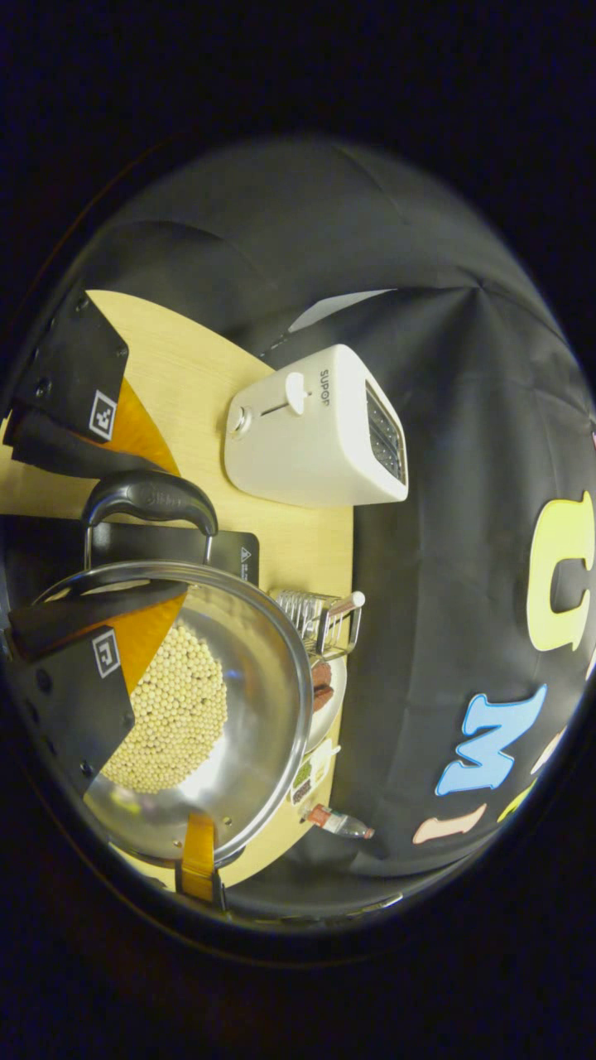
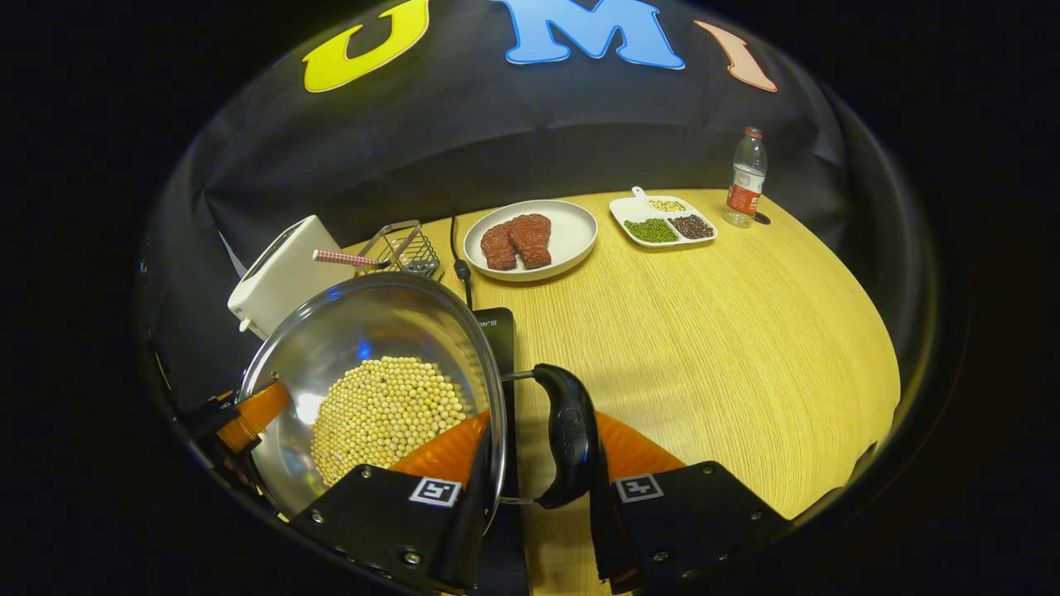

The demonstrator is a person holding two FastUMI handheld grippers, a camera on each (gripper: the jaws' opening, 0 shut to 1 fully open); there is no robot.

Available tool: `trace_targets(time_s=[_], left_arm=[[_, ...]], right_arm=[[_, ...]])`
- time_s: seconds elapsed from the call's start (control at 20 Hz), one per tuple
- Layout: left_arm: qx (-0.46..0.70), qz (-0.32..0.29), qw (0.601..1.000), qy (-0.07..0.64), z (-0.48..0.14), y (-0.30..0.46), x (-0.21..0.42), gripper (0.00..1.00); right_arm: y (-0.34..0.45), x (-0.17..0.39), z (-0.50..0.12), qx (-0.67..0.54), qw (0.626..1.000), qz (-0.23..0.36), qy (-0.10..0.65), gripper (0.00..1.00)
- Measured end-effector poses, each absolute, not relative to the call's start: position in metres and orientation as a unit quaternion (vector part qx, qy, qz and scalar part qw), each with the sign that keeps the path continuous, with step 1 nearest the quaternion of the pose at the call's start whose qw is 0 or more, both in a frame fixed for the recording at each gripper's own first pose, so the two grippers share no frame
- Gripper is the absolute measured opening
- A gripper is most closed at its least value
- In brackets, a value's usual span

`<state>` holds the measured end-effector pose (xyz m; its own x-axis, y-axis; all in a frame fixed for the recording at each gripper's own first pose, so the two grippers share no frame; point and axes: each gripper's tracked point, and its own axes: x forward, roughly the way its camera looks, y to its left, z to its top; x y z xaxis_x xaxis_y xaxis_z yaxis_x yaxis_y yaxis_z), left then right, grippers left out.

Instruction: First push the handle of the pot to place it horizontally, then grasp the pot with both hands and set it on the induction cooktop.

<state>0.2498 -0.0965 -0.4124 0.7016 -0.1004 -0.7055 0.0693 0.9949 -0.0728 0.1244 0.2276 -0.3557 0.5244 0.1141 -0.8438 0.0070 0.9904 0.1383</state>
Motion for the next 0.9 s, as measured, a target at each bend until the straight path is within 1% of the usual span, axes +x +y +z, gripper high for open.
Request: trace_targets(time_s=[0.15, 0.3, 0.4, 0.5, 0.55, 0.6, 0.65, 0.7, 0.75, 0.85, 0.9], left_arm=[[-0.025, -0.043, 0.923, 0.382, -0.412, -0.096, 0.25, 0.65], [-0.022, -0.045, 0.926, 0.374, -0.412, -0.094, 0.252, 0.67], [-0.009, -0.033, 0.93, 0.366, -0.411, -0.091, 0.253, 0.71], [0.02, -0.02, 0.943, 0.333, -0.394, -0.084, 0.255, 0.9], [0.025, -0.02, 0.949, 0.313, -0.38, -0.091, 0.255, 1.0], [0.029, -0.023, 0.956, 0.291, -0.363, -0.095, 0.255, 1.0], [0.036, -0.021, 0.962, 0.27, -0.347, -0.097, 0.258, 0.97], [0.046, -0.014, 0.967, 0.249, -0.328, -0.098, 0.256, 0.91], [0.052, -0.008, 0.972, 0.227, -0.312, -0.103, 0.257, 0.98], [0.04, -0.003, 0.979, 0.198, -0.279, -0.121, 0.251, 0.98], [0.029, -0.002, 0.982, 0.187, -0.264, -0.132, 0.246, 0.9]], right_arm=[[0.232, 0.127, -0.354, 0.066, 0.873, 0.03, 0.482, 0.53], [0.233, 0.127, -0.355, 0.072, 0.877, 0.027, 0.475, 0.53], [0.235, 0.126, -0.355, 0.072, 0.881, 0.034, 0.467, 0.55], [0.229, 0.131, -0.343, 0.056, 0.897, 0.035, 0.437, 0.63], [0.224, 0.134, -0.334, 0.049, 0.903, 0.033, 0.426, 0.81], [0.22, 0.134, -0.326, 0.047, 0.908, 0.035, 0.415, 1.0], [0.216, 0.133, -0.317, 0.046, 0.914, 0.038, 0.402, 0.98], [0.208, 0.134, -0.306, 0.043, 0.92, 0.039, 0.388, 0.98], [0.198, 0.135, -0.294, 0.038, 0.925, 0.039, 0.375, 0.98], [0.176, 0.133, -0.272, 0.035, 0.935, 0.04, 0.352, 0.98], [0.163, 0.131, -0.259, 0.034, 0.94, 0.04, 0.336, 0.98]])
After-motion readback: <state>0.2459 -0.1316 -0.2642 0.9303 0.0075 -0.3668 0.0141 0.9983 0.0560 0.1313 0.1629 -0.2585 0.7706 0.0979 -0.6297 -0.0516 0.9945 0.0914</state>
